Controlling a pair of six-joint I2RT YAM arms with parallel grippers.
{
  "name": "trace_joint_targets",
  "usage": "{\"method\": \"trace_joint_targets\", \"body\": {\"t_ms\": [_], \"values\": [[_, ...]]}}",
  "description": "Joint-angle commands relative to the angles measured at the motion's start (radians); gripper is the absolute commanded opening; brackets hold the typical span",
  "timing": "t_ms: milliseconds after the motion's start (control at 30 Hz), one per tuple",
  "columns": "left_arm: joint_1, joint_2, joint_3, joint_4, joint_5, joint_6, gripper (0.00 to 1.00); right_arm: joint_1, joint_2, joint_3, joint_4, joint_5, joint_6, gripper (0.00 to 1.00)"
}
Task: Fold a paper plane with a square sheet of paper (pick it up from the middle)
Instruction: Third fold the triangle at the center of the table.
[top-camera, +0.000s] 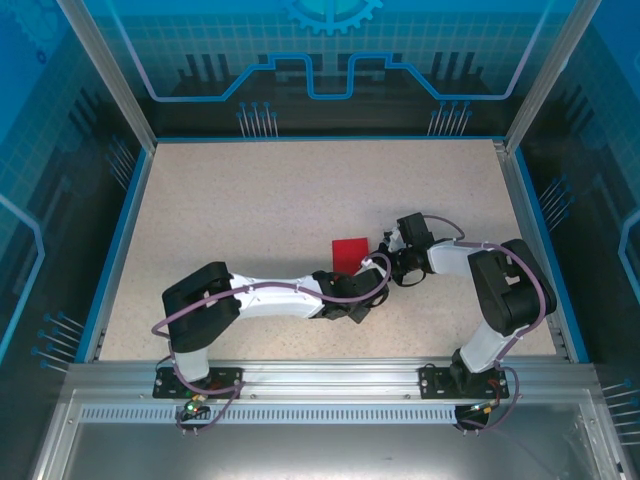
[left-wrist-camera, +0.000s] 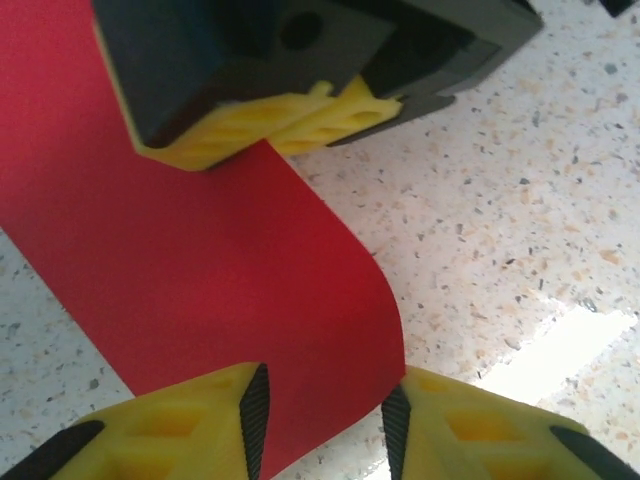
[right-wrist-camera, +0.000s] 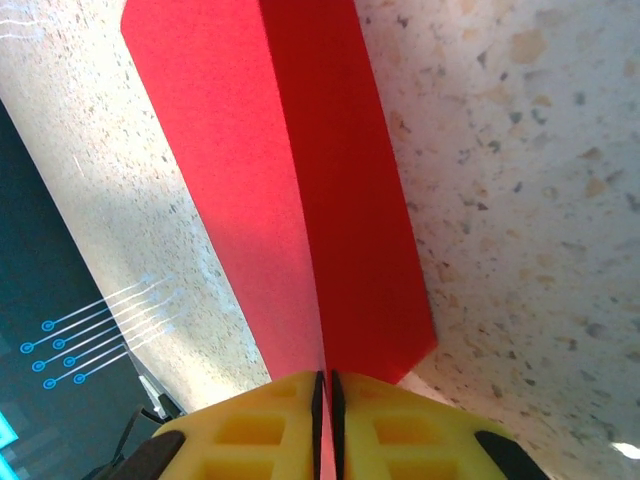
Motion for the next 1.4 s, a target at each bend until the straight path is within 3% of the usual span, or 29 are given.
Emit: {"method": "trace_joint_targets", "body": {"t_ms": [0, 333, 700, 833, 1000, 1367], "values": [[-0.003, -0.019, 0.014, -0.005, -0.059, -0.001, 0.31, 0.002, -0.003, 0.023, -0.05, -0.005, -0.023, 0.14], [0.022, -0.062, -0.039, 0.018, -0.02, -0.016, 0.03, 0.0, -0.024, 0.016, -0.077, 0.011, -0.046, 0.18], [0.179, -0.161, -0.165, 0.143, 0.378, -0.04, 0.0, -0.047, -0.139, 0.077, -0.234, 0.114, -0.178, 0.34], [0.232, -0.158, -0.186, 0.168, 0.5, -0.043, 0.0, -0.035, -0.121, 0.117, -0.218, 0.09, -0.207, 0.26], [0.27, -0.148, -0.194, 0.177, 0.569, -0.045, 0.0, 0.026, -0.009, 0.232, -0.265, 0.12, -0.253, 0.16], [0.318, -0.135, -0.196, 0.164, 0.627, -0.053, 0.01, 0.096, 0.216, 0.402, -0.346, 0.247, -0.331, 0.12]]}}
